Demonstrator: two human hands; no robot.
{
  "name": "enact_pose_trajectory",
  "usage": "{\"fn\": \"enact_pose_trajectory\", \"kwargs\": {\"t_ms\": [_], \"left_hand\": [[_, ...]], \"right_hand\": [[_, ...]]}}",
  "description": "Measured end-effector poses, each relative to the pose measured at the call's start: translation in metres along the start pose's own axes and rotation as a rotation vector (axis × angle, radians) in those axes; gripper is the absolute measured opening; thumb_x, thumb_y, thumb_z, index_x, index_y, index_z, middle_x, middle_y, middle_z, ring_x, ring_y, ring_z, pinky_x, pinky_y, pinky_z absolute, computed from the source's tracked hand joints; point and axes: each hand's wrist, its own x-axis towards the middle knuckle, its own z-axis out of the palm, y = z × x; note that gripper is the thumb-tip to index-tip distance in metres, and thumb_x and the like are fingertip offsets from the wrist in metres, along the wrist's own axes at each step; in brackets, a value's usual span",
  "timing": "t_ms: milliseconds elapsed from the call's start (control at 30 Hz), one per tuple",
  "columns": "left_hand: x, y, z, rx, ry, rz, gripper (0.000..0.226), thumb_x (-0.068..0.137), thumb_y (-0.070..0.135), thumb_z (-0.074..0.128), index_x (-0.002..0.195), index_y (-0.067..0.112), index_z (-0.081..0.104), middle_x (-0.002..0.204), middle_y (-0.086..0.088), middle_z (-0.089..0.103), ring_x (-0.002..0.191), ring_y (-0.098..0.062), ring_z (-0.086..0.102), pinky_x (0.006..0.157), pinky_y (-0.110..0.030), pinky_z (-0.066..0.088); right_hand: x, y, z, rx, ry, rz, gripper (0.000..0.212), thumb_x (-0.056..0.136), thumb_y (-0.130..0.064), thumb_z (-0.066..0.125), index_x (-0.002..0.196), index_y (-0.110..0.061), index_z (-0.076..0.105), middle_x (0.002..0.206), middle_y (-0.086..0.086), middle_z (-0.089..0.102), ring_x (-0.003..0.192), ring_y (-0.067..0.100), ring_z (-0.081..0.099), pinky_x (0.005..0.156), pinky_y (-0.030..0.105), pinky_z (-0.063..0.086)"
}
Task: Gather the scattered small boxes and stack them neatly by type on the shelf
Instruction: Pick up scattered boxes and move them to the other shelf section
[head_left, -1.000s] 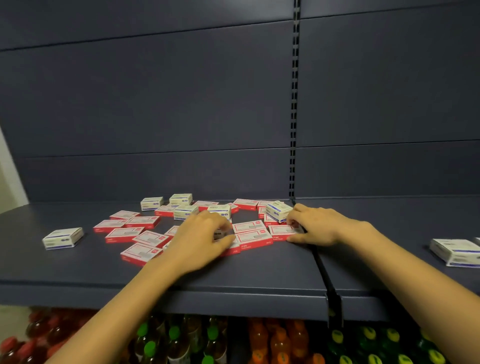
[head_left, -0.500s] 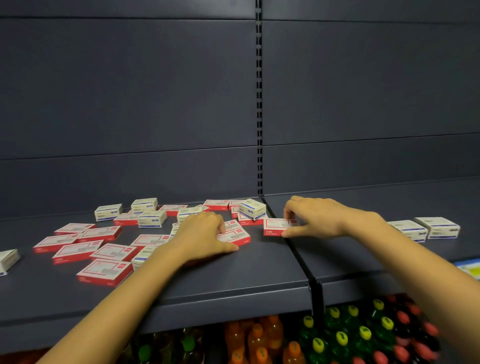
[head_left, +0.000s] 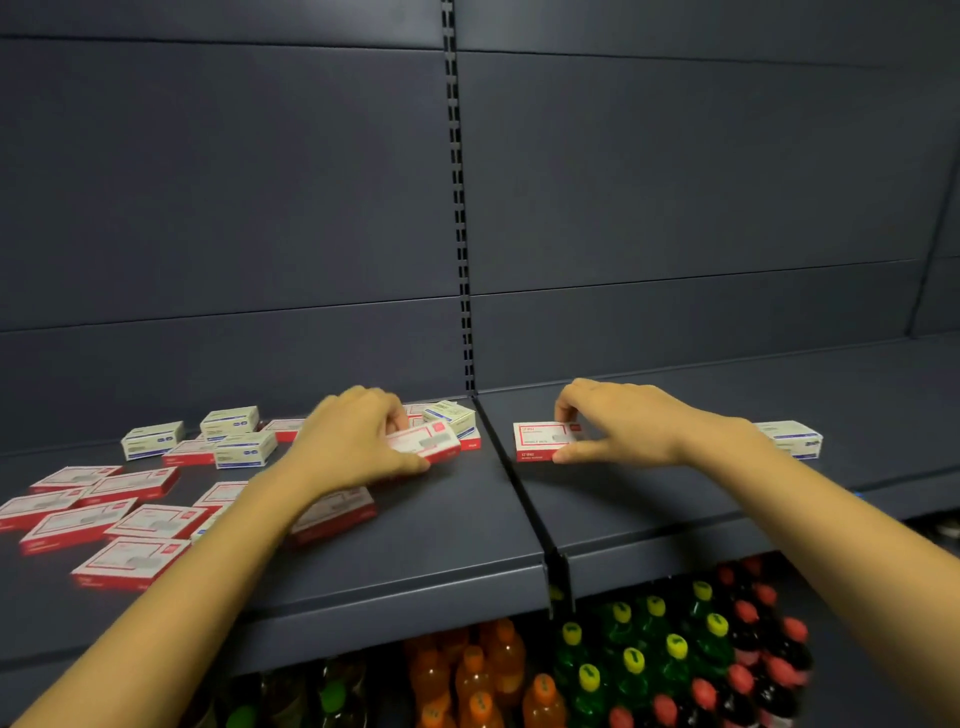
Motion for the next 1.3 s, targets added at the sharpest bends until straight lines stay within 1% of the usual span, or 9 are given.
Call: {"fn": "enact_pose_trajectory", "kwargs": {"t_ms": [100, 133, 233, 567, 700, 833, 1000, 1200, 1300], "left_hand": [[0.005, 0.027, -0.009, -0.035, 0.059, 0.029, 0.04, 0.066, 0.049, 0.074, 0.095, 0.024, 0.06, 0.099, 0.005, 0.059, 0.094, -0.016, 0.051, 0.076, -0.029, 0.038], [0.006, 0.039, -0.01, -0.058, 0.066, 0.038, 0.038, 0.065, 0.048, 0.074, 0.092, 0.026, 0.06, 0.096, 0.006, 0.059, 0.09, -0.015, 0.05, 0.074, -0.029, 0.039], [0.01, 0.083, -0.006, -0.117, 0.098, 0.081, 0.034, 0.063, 0.045, 0.077, 0.087, 0.027, 0.06, 0.087, 0.011, 0.054, 0.083, -0.011, 0.047, 0.069, -0.028, 0.035], [0.044, 0.25, 0.036, -0.212, 0.057, 0.204, 0.038, 0.066, 0.046, 0.075, 0.092, 0.024, 0.06, 0.092, 0.012, 0.057, 0.085, -0.008, 0.049, 0.068, -0.025, 0.04], [0.057, 0.318, 0.06, -0.24, 0.038, 0.25, 0.038, 0.066, 0.05, 0.075, 0.091, 0.028, 0.056, 0.092, 0.013, 0.055, 0.086, -0.006, 0.049, 0.067, -0.023, 0.04], [0.074, 0.375, 0.084, -0.25, 0.039, 0.293, 0.037, 0.065, 0.052, 0.074, 0.09, 0.029, 0.057, 0.098, 0.011, 0.06, 0.087, -0.009, 0.049, 0.067, -0.025, 0.038], [0.103, 0.44, 0.11, -0.237, 0.003, 0.344, 0.04, 0.066, 0.052, 0.073, 0.093, 0.026, 0.058, 0.103, 0.008, 0.062, 0.092, -0.011, 0.053, 0.069, -0.026, 0.042], [0.141, 0.497, 0.141, -0.204, -0.05, 0.355, 0.042, 0.069, 0.051, 0.072, 0.096, 0.022, 0.058, 0.104, 0.005, 0.061, 0.093, -0.014, 0.052, 0.069, -0.027, 0.04], [0.163, 0.52, 0.154, -0.174, -0.067, 0.344, 0.044, 0.069, 0.05, 0.071, 0.097, 0.02, 0.059, 0.104, 0.003, 0.062, 0.094, -0.016, 0.054, 0.071, -0.03, 0.043]], "right_hand": [[-0.017, 0.022, -0.01, 0.006, 0.047, -0.002, 0.044, 0.082, -0.057, 0.054, 0.11, -0.024, 0.047, 0.119, -0.006, 0.054, 0.1, 0.018, 0.054, 0.075, 0.03, 0.041], [-0.024, 0.03, -0.014, 0.001, 0.059, -0.002, 0.044, 0.082, -0.057, 0.054, 0.11, -0.024, 0.047, 0.119, -0.006, 0.054, 0.099, 0.018, 0.055, 0.074, 0.03, 0.04], [-0.048, 0.062, -0.022, -0.013, 0.083, 0.008, 0.043, 0.082, -0.057, 0.054, 0.111, -0.025, 0.046, 0.12, -0.007, 0.054, 0.096, 0.015, 0.054, 0.072, 0.028, 0.04], [-0.151, 0.199, -0.045, -0.035, 0.058, 0.093, 0.045, 0.081, -0.059, 0.054, 0.113, -0.027, 0.048, 0.121, -0.008, 0.054, 0.103, 0.015, 0.054, 0.081, 0.033, 0.045], [-0.193, 0.255, -0.044, -0.05, 0.059, 0.133, 0.045, 0.081, -0.059, 0.052, 0.113, -0.027, 0.048, 0.12, -0.007, 0.054, 0.101, 0.016, 0.053, 0.077, 0.032, 0.044], [-0.227, 0.304, -0.044, -0.048, 0.057, 0.185, 0.043, 0.082, -0.059, 0.053, 0.112, -0.029, 0.048, 0.118, -0.009, 0.053, 0.096, 0.013, 0.051, 0.073, 0.029, 0.038], [-0.261, 0.36, -0.044, -0.046, 0.076, 0.251, 0.043, 0.082, -0.057, 0.054, 0.114, -0.029, 0.047, 0.119, -0.009, 0.053, 0.091, 0.009, 0.046, 0.069, 0.026, 0.035], [-0.288, 0.428, -0.035, -0.026, 0.083, 0.327, 0.042, 0.081, -0.058, 0.054, 0.113, -0.032, 0.047, 0.12, -0.01, 0.053, 0.093, 0.009, 0.047, 0.069, 0.027, 0.036], [-0.29, 0.462, -0.031, -0.029, 0.075, 0.347, 0.042, 0.08, -0.06, 0.053, 0.112, -0.033, 0.047, 0.12, -0.011, 0.053, 0.094, 0.009, 0.048, 0.071, 0.028, 0.037]]}}
